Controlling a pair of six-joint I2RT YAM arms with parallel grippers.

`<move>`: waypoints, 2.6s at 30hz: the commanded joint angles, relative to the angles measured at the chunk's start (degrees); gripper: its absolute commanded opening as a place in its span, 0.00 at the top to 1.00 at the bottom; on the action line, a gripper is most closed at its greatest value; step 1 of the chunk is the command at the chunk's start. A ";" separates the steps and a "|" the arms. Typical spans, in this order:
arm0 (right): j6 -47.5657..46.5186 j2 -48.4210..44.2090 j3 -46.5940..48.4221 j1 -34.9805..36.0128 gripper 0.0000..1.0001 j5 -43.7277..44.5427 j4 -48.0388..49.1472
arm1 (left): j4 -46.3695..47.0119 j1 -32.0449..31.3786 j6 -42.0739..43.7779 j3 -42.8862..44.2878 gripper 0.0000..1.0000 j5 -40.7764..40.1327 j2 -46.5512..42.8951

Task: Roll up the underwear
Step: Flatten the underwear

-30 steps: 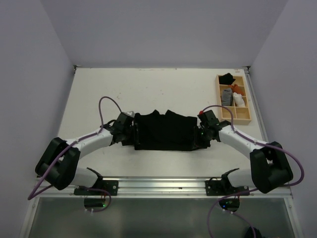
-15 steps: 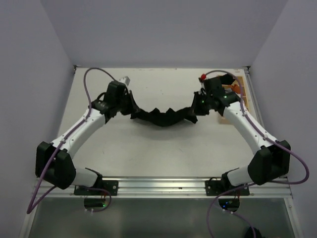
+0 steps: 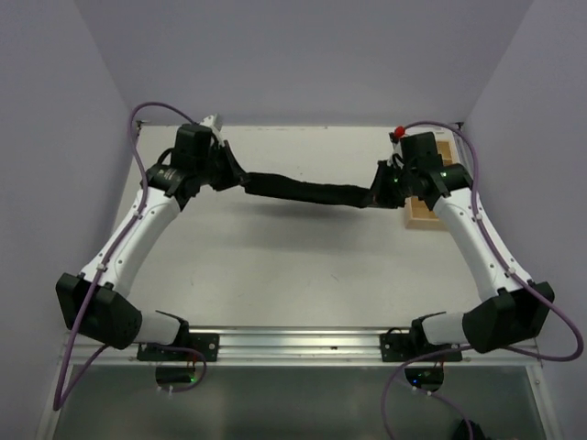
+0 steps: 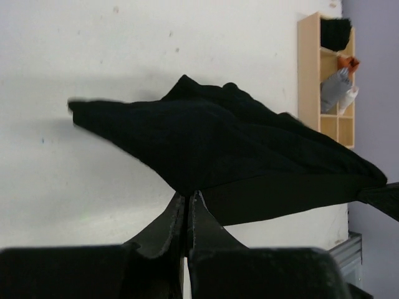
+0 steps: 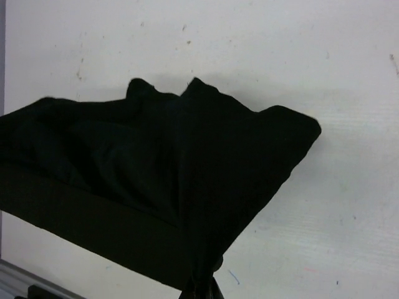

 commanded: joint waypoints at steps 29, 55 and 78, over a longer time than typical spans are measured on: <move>24.56 -30.54 -40.28 5.43 1.00 -0.02 20.93 | 8.95 -12.74 -24.58 -42.25 1.00 -6.56 -27.23; 14.99 21.40 -5.03 2.44 0.57 1.92 21.56 | 26.49 5.63 -7.01 -23.80 0.45 1.54 8.55; -2.69 6.65 -24.54 -2.83 0.52 2.53 6.79 | 17.68 5.01 7.15 -29.26 0.44 2.15 8.18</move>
